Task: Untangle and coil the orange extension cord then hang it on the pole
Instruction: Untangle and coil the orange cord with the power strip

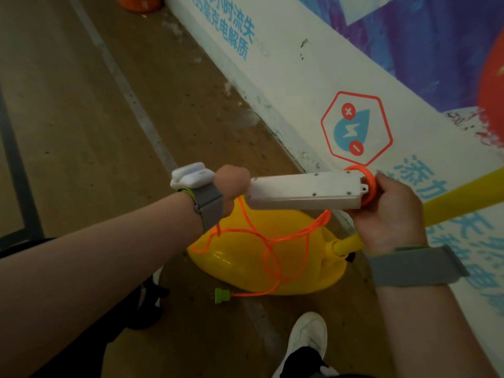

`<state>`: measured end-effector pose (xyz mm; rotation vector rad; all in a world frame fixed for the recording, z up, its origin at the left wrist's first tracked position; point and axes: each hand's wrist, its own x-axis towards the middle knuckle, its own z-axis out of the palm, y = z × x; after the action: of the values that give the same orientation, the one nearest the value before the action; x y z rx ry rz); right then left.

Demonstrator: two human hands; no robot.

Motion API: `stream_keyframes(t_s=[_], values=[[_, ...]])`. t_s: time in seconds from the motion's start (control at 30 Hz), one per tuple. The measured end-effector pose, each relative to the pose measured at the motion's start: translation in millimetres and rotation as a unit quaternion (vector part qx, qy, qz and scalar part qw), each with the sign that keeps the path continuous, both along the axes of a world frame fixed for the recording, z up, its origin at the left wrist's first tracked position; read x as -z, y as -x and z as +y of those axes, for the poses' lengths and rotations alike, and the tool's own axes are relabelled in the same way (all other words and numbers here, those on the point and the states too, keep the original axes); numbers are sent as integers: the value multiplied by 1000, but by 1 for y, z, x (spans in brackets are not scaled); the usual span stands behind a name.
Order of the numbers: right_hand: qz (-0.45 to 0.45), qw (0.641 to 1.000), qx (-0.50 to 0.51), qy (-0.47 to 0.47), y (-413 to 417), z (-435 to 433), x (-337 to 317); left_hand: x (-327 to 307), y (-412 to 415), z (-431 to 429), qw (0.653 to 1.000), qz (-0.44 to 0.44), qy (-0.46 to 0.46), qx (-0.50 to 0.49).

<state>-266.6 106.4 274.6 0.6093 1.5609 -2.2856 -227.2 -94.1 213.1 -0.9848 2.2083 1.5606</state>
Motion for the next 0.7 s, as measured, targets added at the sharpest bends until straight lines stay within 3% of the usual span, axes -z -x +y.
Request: stream_keyframes(t_s=[0.03, 0.07, 0.1, 0.17, 0.23, 0.27, 0.33, 0.43, 0.57, 0.63, 0.7], values=[[8, 999, -18, -30, 0, -4, 4, 4, 2, -3, 995, 29, 84, 42], [35, 997, -29, -63, -2, -7, 5, -3, 2, -2, 993, 60, 96, 43], [57, 993, -44, -94, -4, -12, 6, -11, 1, 2, 990, 114, 71, 37], [93, 982, -76, -146, -9, -17, 10, -31, -11, 15, 972, 198, -5, 130], [91, 983, -86, -133, -12, -20, 8, -37, -17, 29, 939, 172, -33, 297], [80, 987, -81, -116, -12, -18, 8, -37, -21, 33, 917, 140, 10, 374], [60, 990, -72, -101, -9, -17, 5, -30, -25, 35, 891, 101, 102, 430], [68, 983, -106, -132, -9, -15, 5, -26, -28, 37, 904, 142, 96, 393], [119, 934, -188, -280, -10, -15, 4, -31, -23, 26, 932, 118, 7, 342], [102, 932, -194, -289, -8, -12, 7, -34, -24, 28, 942, 84, -71, 318], [63, 945, -181, -265, -7, -11, 7, -39, -23, 28, 949, 38, -205, 235]])
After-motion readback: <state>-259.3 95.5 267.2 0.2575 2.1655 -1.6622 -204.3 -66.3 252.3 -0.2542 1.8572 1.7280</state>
